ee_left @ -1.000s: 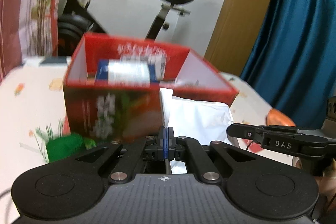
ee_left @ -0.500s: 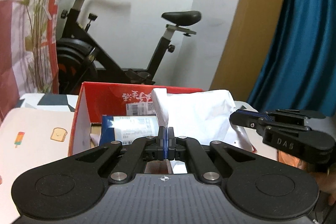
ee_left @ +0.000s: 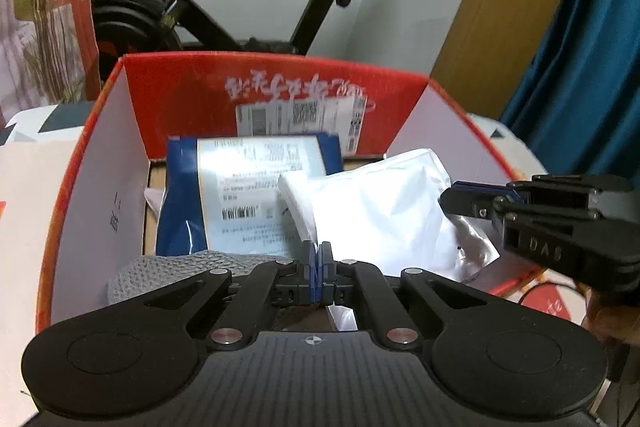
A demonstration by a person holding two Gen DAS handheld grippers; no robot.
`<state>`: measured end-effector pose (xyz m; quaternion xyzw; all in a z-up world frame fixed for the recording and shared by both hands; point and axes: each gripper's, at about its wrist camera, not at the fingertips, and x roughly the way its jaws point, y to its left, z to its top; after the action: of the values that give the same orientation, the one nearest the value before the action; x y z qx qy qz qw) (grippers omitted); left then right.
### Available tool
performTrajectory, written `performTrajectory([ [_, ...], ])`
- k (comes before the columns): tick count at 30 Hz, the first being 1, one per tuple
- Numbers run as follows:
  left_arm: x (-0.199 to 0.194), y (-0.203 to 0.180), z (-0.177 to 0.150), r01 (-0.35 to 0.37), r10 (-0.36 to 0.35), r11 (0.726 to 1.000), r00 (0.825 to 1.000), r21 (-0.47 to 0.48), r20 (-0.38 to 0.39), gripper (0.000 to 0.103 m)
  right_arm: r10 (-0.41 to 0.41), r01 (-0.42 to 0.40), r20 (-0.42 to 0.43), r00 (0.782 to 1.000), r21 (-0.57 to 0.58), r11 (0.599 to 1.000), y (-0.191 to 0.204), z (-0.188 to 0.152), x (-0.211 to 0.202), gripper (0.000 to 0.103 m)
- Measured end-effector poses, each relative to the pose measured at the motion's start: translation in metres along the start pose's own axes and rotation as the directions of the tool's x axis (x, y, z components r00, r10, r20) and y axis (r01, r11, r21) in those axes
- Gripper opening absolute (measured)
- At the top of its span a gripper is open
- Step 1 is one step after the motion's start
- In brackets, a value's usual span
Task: Organize soft objects
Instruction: 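Lower the white pouch into the box and open the right tool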
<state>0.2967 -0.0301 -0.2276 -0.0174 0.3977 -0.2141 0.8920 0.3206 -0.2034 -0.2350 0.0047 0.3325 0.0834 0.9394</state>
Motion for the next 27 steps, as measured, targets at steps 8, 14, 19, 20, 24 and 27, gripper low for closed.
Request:
performTrajectory([
  [8,0.004,0.013,0.003,0.004,-0.006,1.000,0.997,-0.026,-0.071,0.003,0.004,-0.005,-0.102,0.995,-0.006,1.000,0.004,0.003,0.012,0.005],
  [14,0.001,0.012,0.006,-0.011,0.010,1.000,0.998,-0.016,-0.061,0.005,0.000,-0.003,-0.165,0.986,-0.016,1.000,0.009,0.003,0.019,0.005],
  [19,-0.013,0.014,0.008,-0.037,0.037,0.999,0.999,-0.019,-0.016,0.016,-0.009,0.012,-0.181,0.983,0.019,1.000,0.010,0.003,0.022,0.005],
  [20,-0.016,0.013,0.009,-0.042,0.042,0.999,0.999,-0.018,-0.004,0.019,-0.010,0.014,-0.183,0.983,0.023,1.000,0.010,0.003,0.022,0.006],
  [24,-0.031,0.010,0.013,-0.078,0.078,0.997,0.996,-0.001,0.047,0.039,-0.020,0.027,-0.154,0.988,0.043,0.999,0.011,0.006,0.012,0.013],
  [27,-0.039,0.007,0.014,-0.108,0.107,0.994,0.991,0.008,0.079,0.046,-0.030,0.034,-0.095,0.995,0.043,0.998,0.013,0.009,-0.003,0.020],
])
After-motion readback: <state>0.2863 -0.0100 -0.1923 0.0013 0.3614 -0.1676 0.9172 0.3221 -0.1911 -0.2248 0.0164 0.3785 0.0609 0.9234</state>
